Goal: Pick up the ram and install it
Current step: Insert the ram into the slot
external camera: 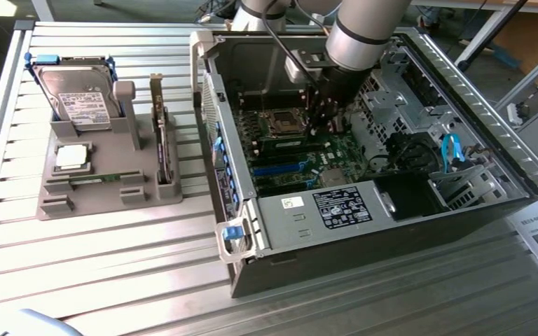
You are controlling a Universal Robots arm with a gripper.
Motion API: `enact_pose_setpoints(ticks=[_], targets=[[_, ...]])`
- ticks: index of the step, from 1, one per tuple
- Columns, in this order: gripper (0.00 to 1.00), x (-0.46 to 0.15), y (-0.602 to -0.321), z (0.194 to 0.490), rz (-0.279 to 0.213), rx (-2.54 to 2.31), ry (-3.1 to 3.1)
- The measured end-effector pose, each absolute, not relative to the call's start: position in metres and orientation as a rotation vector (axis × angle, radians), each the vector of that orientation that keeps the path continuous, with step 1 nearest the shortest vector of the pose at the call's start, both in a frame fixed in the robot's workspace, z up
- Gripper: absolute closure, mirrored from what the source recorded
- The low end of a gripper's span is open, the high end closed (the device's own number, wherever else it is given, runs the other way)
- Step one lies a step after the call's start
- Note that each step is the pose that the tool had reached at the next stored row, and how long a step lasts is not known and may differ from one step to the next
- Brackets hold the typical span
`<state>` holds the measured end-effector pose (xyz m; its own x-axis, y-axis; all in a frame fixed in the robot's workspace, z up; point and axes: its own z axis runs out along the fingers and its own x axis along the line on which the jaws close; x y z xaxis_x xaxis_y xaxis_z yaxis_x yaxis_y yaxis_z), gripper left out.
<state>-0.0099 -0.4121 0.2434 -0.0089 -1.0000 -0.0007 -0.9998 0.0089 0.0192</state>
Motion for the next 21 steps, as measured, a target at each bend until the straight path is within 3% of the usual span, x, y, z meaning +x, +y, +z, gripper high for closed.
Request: enact_pose_setpoints(ticks=[21], targets=[[0.88,-0.0104,-0.4121,0.2405,-0.023,2.2,-2.223]])
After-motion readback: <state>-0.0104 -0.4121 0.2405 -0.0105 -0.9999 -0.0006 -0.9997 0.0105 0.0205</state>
